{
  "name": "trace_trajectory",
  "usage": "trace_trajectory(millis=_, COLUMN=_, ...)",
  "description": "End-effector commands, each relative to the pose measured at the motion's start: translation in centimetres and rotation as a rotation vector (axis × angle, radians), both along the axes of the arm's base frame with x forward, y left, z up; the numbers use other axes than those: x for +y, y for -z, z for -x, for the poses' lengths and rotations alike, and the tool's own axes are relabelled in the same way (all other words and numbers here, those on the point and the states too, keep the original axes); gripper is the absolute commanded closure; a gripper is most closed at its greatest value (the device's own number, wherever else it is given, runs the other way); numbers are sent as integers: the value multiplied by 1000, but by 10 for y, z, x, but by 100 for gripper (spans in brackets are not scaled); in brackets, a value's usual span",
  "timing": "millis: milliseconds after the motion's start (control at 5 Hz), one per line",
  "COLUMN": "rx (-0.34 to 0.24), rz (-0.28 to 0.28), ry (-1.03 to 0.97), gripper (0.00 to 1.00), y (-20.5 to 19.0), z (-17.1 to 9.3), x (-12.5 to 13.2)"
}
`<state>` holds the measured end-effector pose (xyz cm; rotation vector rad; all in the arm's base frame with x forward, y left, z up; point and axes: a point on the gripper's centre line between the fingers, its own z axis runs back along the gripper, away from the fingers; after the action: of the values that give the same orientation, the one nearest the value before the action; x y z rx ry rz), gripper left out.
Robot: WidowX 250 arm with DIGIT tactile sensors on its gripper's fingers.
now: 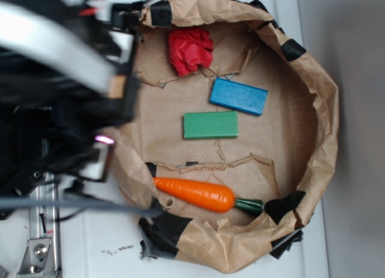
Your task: Grab the red paper.
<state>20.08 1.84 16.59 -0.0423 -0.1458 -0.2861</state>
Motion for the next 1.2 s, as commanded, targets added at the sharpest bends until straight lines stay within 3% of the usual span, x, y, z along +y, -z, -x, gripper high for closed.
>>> trace_trajectory(millis=0, rx=-119, rz=-60, ry=-30, gripper=0, y=1, z=-47, x=25)
trace_trajectory(millis=200, rx=-119, rz=-60, ry=-30, gripper=0, y=1, z=-47, x=25)
trace_trajectory(millis=400, rx=30, rz=-122, ry=196, gripper=0, y=25, z=-50, x=25)
trace_trajectory(millis=600, rx=96, rz=-250, ry=372, gripper=0, y=51, z=-56, x=42)
trace_trajectory(millis=1000, rx=86, rz=-229, ry=620, gripper=0, y=68, z=-51, x=47)
